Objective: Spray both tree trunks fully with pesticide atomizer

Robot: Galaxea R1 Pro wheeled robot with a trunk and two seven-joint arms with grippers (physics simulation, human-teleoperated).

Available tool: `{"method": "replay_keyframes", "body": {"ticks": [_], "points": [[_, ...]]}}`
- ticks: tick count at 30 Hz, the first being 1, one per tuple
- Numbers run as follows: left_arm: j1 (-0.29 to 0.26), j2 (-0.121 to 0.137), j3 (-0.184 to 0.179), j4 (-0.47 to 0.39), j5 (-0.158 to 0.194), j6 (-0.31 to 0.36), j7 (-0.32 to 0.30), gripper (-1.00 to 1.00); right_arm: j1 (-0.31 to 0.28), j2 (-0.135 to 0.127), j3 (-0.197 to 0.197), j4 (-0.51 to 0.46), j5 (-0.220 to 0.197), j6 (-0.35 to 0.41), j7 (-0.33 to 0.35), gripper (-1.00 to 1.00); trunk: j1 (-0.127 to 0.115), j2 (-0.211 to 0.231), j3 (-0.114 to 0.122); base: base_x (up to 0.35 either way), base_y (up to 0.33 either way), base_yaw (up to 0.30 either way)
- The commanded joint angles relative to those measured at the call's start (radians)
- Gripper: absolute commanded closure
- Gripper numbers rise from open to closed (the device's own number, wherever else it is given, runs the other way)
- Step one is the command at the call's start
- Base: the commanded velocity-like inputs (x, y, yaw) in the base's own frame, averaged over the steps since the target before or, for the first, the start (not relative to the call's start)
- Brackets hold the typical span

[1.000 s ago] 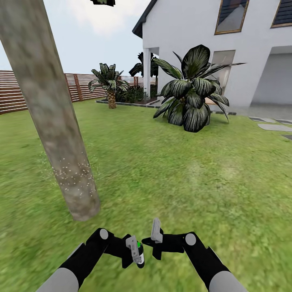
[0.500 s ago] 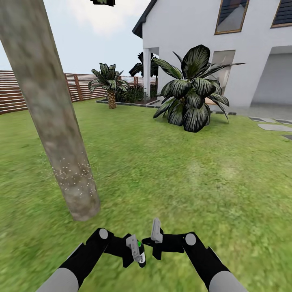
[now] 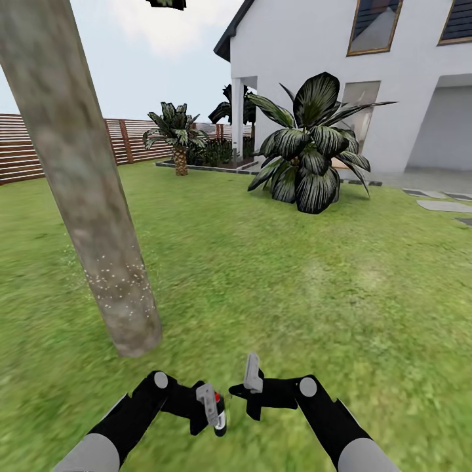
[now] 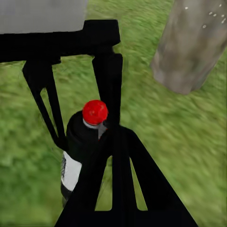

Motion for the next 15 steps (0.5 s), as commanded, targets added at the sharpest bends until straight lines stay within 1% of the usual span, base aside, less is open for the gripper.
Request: {"method": "replay_keyframes", "body": {"ticks": [1, 2, 5, 6, 8, 10, 11, 13, 14, 15], "points": [[-0.007, 0.023, 0.0, 0.008, 0.002, 0.001, 0.001, 1.0, 0.0, 0.0, 0.0, 0.0, 0.0, 0.0, 0.0, 1.0, 0.0, 0.0, 0.0, 0.0, 0.0, 0.0], [-0.02, 0.056, -0.001, 0.015, 0.001, 0.001, 0.0, 1.0, 0.0, 0.0, 0.001, 0.0, 0.0, 0.0, 0.0, 1.0, 0.0, 0.0, 0.0, 0.0, 0.0, 0.0], [-0.029, 0.122, -0.003, 0.019, 0.0, 0.003, 0.0, 1.0, 0.0, -0.003, 0.001, 0.0, 0.001, 0.0, 0.0, 1.0, 0.0, 0.0, 0.0, 0.0, 0.0, 0.0], [-0.029, 0.149, -0.005, 0.02, -0.005, 0.003, -0.001, 1.0, 0.0, -0.005, 0.001, 0.0, 0.001, 0.0, 0.0, 1.0, 0.0, 0.0, 0.0, 0.0, 0.0, 0.0], [-0.028, 0.188, -0.005, 0.02, -0.03, 0.003, -0.001, 1.0, 0.0, -0.007, 0.001, 0.005, 0.001, 0.0, 0.0, 1.0, 0.0, 0.0, 0.0, 0.0, 0.0, 0.0], [-0.024, 0.225, -0.005, 0.02, -0.07, 0.003, -0.001, 1.0, 0.0, -0.008, 0.0, 0.024, 0.001, 0.0, 0.0, 1.0, 0.0, 0.0, 0.0, 0.0, 0.0, 0.0], [-0.023, 0.239, -0.005, 0.02, -0.077, 0.004, -0.001, 1.0, 0.0, -0.008, 0.0, 0.026, 0.001, 0.0, 0.0, 1.0, 0.0, 0.0, 0.0, 0.0, 0.0, 0.0], [-0.021, 0.287, -0.004, 0.021, -0.087, 0.004, 0.004, 1.0, 0.0, -0.008, 0.0, 0.029, 0.001, 0.0, 0.0, 1.0, 0.0, 0.0, 0.0, 0.0, 0.0, 0.0], [-0.02, 0.309, -0.004, 0.021, -0.088, 0.004, 0.005, 1.0, 0.0, -0.009, 0.0, 0.03, 0.001, 0.0, 0.0, -1.0, 0.0, 0.0, 0.0, 0.0, 0.0, 0.0], [-0.019, 0.329, -0.002, 0.022, -0.089, 0.005, 0.006, 1.0, 0.0, -0.011, -0.001, 0.031, 0.001, 0.0, 0.0, -1.0, 0.0, 0.0, 0.0, 0.0, 0.0, 0.0]]}}
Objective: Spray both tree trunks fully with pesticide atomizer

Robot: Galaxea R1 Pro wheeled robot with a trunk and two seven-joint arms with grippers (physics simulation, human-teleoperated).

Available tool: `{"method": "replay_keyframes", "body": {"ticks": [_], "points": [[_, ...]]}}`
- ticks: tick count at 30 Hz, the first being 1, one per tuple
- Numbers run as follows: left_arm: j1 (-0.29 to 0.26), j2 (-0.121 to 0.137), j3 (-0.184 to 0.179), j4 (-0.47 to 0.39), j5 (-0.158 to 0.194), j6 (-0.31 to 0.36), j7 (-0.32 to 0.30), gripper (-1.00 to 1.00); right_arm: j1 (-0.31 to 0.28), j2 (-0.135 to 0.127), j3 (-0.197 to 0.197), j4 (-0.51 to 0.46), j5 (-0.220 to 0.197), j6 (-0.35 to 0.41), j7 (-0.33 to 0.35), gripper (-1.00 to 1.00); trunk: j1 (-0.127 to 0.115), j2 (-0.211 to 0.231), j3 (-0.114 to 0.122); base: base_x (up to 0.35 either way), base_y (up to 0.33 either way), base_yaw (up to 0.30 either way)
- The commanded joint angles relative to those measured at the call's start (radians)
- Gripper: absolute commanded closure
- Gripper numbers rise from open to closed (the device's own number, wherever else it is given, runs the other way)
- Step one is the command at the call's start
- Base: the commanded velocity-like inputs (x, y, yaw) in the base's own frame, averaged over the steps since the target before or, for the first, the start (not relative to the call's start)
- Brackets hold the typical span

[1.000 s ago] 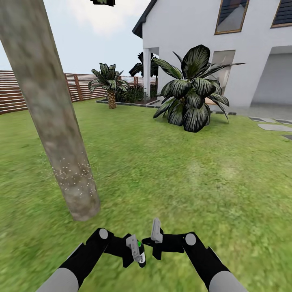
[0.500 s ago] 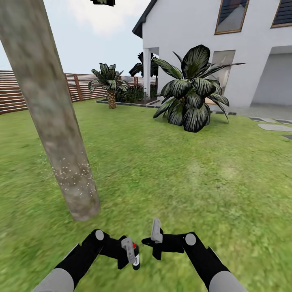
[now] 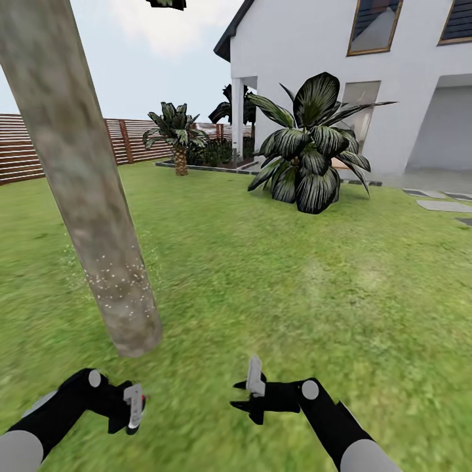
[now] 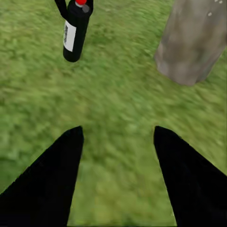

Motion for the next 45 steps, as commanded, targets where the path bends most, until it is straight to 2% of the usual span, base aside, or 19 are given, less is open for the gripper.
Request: {"method": "replay_keyframes", "body": {"ticks": [1, 3, 4, 6, 7, 8, 10, 11, 13, 16, 18, 19, 20, 21, 22, 23, 25, 36, 45], "points": [[0.001, 0.015, 0.001, 0.0, 0.003, 0.001, 0.001, 1.0, 0.0, -0.002, -0.001, 0.0, -0.001, 0.0, 0.0, -1.0, 0.0, 0.0, 0.0, 0.0, 0.0, 0.0], [0.003, 0.025, 0.004, 0.029, 0.005, 0.005, 0.02, 1.0, 0.0, -0.003, -0.002, 0.004, 0.0, -0.001, -0.011, -1.0, 0.0, 0.0, 0.0, 0.0, 0.0, 0.0], [0.003, 0.024, 0.005, 0.063, 0.007, 0.004, 0.058, 1.0, 0.001, -0.007, -0.002, 0.024, 0.0, -0.002, -0.037, -1.0, 0.0, 0.0, 0.0, 0.0, 0.0, 0.0], [0.003, 0.018, 0.008, 0.152, 0.027, 0.0, 0.237, 1.0, 0.001, -0.05, -0.004, 0.139, -0.008, -0.004, -0.221, -1.0, 0.0, 0.0, 0.0, 0.0, 0.0, 0.0], [0.003, 0.007, 0.01, 0.185, 0.058, -0.001, 0.31, 1.0, 0.002, -0.064, -0.006, 0.195, -0.01, -0.004, -0.328, -1.0, 0.0, 0.0, 0.0, 0.0, 0.0, 0.0], [0.003, -0.008, 0.022, 0.22, 0.114, -0.003, 0.371, 1.0, 0.003, -0.07, -0.02, 0.254, -0.011, -0.004, -0.444, -1.0, 0.0, 0.0, 0.0, 0.0, 0.0, 0.0], [0.003, -0.031, 0.05, 0.317, 0.296, -0.022, 0.488, 1.0, 0.004, -0.071, -0.102, 0.389, -0.015, -0.017, -0.746, -1.0, 0.0, 0.0, 0.0, 0.0, 0.0, 0.0], [0.003, -0.035, 0.057, 0.397, 0.424, -0.098, 0.56, 1.0, 0.006, -0.07, -0.155, 0.461, -0.016, -0.063, -0.921, -1.0, 0.0, 0.0, 0.0, 0.0, 0.0, 0.0], [0.003, -0.039, 0.061, 0.533, 0.64, -0.27, 0.678, 1.0, 0.015, -0.069, -0.195, 0.539, -0.016, -0.21, -1.1, -1.0, 0.0, 0.0, 0.0, 0.0, 0.0, 0.0], [0.04, -0.039, 0.063, 0.653, 0.921, -0.408, 0.79, 1.0, 0.062, -0.067, -0.233, 0.611, -0.017, -0.319, -1.329, -1.0, 0.0, 0.0, 0.0, 0.0, 0.0, 0.0], [0.078, -0.04, 0.063, 0.668, 1.014, -0.465, 0.802, 1.0, 0.082, -0.067, -0.254, 0.62, -0.017, -0.328, -1.394, -1.0, 0.0, 0.0, 0.0, 0.0, 0.0, 0.0], [0.12, -0.044, 0.063, 0.677, 1.058, -0.505, 0.807, 1.0, 0.101, -0.069, -0.289, 0.624, -0.017, -0.332, -1.415, -1.0, 0.0, 0.0, 0.0, 0.0, 0.0, 0.0], [0.125, -0.052, 0.065, 0.678, 1.066, -0.507, 0.818, 1.0, 0.106, -0.069, -0.293, 0.625, -0.017, -0.333, -1.416, -1.0, 0.0, 0.0, 0.0, 0.0, 0.0, 0.0], [0.127, -0.062, 0.066, 0.679, 1.093, -0.509, 0.937, 1.0, 0.114, -0.071, -0.318, 0.622, -0.018, -0.342, -1.417, -1.0, 0.0, 0.0, 0.0, 0.0, 0.0, 0.0], [0.129, -0.063, 0.066, 0.679, 1.094, -0.51, 0.972, 1.0, 0.115, -0.071, -0.403, 0.62, -0.017, -0.356, -1.417, -1.0, 0.0, 0.0, 0.0, 0.0, 0.0, 0.0], [0.133, -0.063, 0.066, 0.679, 1.09, -0.511, 0.983, 1.0, 0.115, -0.07, -0.486, 0.62, -0.014, -0.361, -1.414, -1.0, 0.0, 0.0, 0.0, 0.0, 0.0, 0.0], [0.135, -0.064, 0.064, 0.678, 1.087, -0.511, 0.986, 1.0, 0.115, -0.068, -0.518, 0.621, -0.007, -0.363, -1.411, -1.0, 0.0, 0.0, 0.0, 0.0, 0.0, 0.0], [0.156, -0.065, 0.063, 0.678, 1.092, -0.51, 0.99, 1.0, 0.115, -0.071, -0.536, 0.625, -0.009, -0.364, -1.412, -1.0, 0.0, 0.0, 0.0, -0.128, -0.003, 0.0], [0.167, -0.064, 0.063, 0.676, 1.088, -0.512, 0.994, 1.0, 0.115, -0.074, -0.536, 0.626, -0.006, -0.364, -1.413, -1.0, 0.0, 0.0, 0.002, -0.285, -0.194, 0.246]]}}
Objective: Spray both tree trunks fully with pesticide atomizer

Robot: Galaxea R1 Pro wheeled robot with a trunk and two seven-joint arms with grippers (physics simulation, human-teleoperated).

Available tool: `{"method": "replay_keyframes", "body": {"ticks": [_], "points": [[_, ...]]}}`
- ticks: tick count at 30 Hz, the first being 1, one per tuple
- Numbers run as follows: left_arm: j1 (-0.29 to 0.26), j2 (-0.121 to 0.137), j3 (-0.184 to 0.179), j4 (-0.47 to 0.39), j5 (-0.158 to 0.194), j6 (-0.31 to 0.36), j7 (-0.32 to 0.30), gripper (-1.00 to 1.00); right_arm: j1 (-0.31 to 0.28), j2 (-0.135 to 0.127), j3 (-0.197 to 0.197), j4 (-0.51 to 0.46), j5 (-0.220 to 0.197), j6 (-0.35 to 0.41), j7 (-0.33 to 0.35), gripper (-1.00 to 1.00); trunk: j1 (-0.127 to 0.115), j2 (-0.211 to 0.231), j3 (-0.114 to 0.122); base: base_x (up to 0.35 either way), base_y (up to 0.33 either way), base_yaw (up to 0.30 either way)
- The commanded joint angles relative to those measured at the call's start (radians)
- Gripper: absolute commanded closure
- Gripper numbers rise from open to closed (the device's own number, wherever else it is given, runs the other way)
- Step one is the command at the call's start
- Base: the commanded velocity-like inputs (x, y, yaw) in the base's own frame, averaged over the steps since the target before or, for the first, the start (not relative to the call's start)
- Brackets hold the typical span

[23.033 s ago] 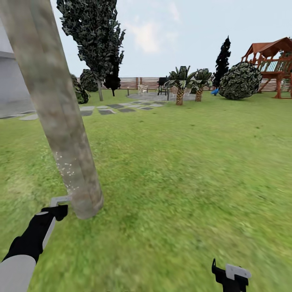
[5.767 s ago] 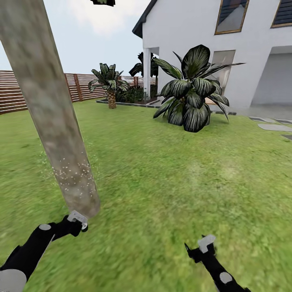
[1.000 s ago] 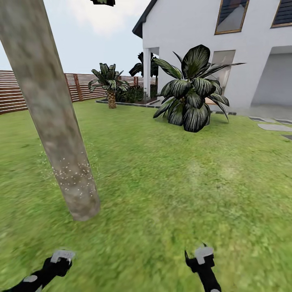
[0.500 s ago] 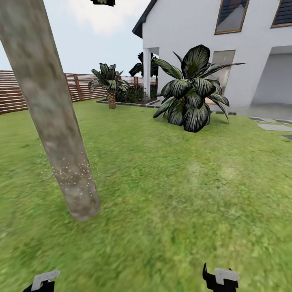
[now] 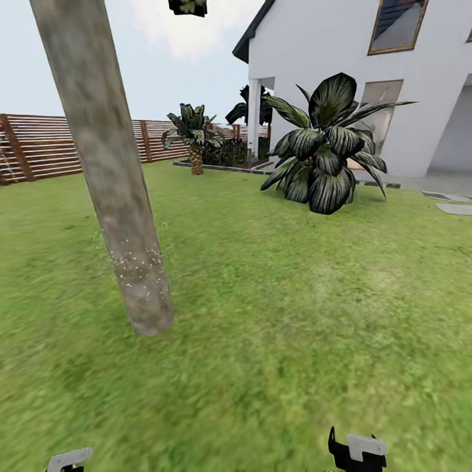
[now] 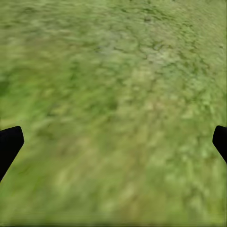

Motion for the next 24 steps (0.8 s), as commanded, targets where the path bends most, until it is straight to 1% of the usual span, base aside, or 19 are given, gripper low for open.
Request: {"method": "replay_keyframes", "body": {"ticks": [1, 6, 16, 24], "points": [[0.001, 0.001, 0.0, 0.0, 0.0, 0.0, 0.0, 1.0, 0.0, 0.0, 0.0, 0.0, 0.0, 0.0, 0.0, -1.0, 0.0, 0.0, 0.001, -0.212, -0.254, 0.279], [0.001, 0.001, 0.0, -0.001, 0.001, -0.001, 0.0, 1.0, 0.0, 0.0, 0.0, 0.0, 0.0, 0.0, 0.0, -1.0, 0.0, 0.0, 0.004, -0.093, -0.279, 0.275], [0.001, 0.003, 0.001, 0.001, 0.008, 0.0, 0.001, 1.0, 0.0, 0.001, 0.0, 0.0, 0.0, 0.0, 0.0, -1.0, 0.0, 0.0, 0.012, -0.003, -0.278, 0.261], [0.002, -0.005, -0.003, 0.001, -0.004, 0.002, -0.001, 1.0, 0.0, 0.003, 0.0, 0.001, 0.0, 0.0, 0.0, -1.0, 0.0, 0.0, 0.016, 0.0, -0.028, 0.267]]}}
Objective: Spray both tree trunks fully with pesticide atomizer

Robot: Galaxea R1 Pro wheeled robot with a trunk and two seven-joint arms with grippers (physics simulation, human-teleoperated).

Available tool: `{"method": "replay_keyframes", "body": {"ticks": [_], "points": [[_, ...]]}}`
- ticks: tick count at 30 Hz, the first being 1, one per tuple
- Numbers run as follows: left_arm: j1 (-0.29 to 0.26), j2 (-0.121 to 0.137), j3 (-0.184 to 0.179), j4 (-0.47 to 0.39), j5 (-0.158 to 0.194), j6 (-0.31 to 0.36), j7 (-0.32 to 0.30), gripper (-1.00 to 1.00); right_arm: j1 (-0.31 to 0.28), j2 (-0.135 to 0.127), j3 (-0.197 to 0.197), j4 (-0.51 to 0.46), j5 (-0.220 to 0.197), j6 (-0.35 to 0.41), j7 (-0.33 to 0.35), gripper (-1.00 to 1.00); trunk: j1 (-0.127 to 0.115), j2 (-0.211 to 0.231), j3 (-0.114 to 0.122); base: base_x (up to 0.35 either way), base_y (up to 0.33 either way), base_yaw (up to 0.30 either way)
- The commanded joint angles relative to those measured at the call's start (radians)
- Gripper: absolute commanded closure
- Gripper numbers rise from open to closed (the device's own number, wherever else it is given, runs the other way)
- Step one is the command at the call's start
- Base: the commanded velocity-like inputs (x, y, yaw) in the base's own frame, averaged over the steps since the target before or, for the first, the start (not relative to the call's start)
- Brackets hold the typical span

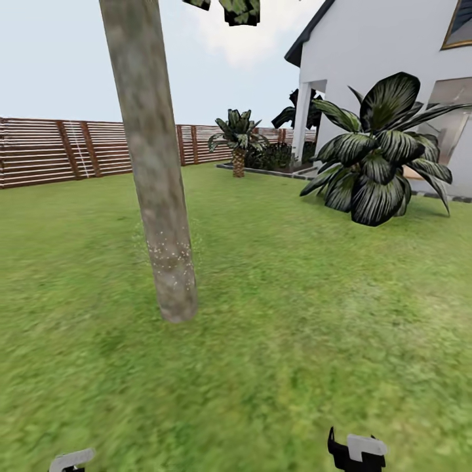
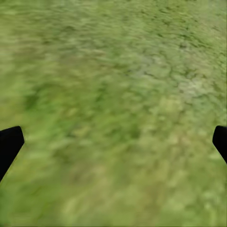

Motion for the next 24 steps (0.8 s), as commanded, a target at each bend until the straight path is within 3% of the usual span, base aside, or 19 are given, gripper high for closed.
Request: {"method": "replay_keyframes", "body": {"ticks": [1, 7, 24], "points": [[0.0, 0.0, 0.001, 0.0, 0.0, 0.0, 0.0, 1.0, 0.0, 0.001, 0.0, 0.0, 0.0, 0.0, 0.0, -1.0, 0.0, 0.0, 0.0, 0.0, 0.0, 0.281], [0.0, -0.006, 0.001, -0.001, 0.0, 0.0, 0.001, 1.0, 0.0, 0.002, 0.001, 0.001, 0.001, 0.0, 0.0, -1.0, 0.0, 0.0, 0.0, -0.023, -0.067, 0.282], [0.0, -0.006, 0.002, 0.0, 0.004, -0.001, 0.002, 1.0, 0.0, 0.003, 0.002, 0.002, 0.003, 0.0, 0.0, -1.0, 0.0, 0.0, -0.004, -0.091, -0.255, 0.282]]}}
